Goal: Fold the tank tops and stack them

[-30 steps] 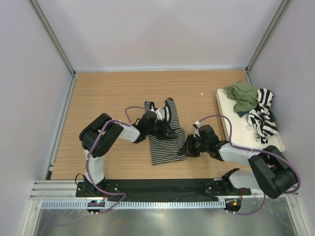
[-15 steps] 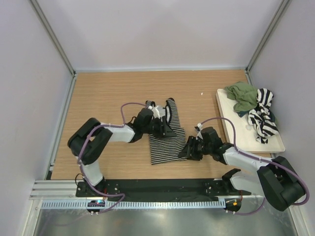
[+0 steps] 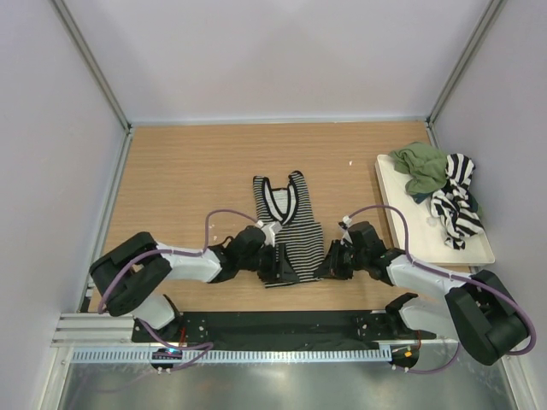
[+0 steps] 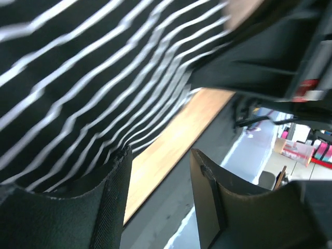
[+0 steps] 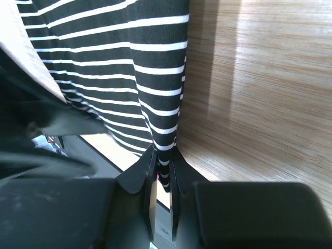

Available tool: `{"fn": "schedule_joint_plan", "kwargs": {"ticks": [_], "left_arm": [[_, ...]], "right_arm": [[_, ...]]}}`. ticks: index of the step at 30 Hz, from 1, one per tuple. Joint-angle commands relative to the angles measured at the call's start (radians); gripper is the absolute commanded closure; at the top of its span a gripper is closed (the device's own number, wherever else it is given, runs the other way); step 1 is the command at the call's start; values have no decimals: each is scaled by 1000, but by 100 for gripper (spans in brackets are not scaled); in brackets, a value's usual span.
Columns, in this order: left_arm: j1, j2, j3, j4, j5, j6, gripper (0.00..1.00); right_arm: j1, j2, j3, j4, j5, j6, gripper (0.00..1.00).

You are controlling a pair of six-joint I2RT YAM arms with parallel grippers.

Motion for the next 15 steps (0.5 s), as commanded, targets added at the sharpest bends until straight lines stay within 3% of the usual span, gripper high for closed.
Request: {"fn": "schedule_joint_plan", "kwargs": {"ticks": [1,7,11,15], "left_arm": [[-4,34,-46,80,-35,-83,50],[-4,76,-110,118,-65,-91,52],[-22,-20,-127,95,-81,-88,52],[-57,-195,-97,-157,-183,-45,49]], "right_arm": [[1,2,9,0,6,-12,87],[1,-17,6,-14,8,-14,91],[3,-43,15,-46,6,-17,92],[3,-84,29,-96,17,-23,92]]}}
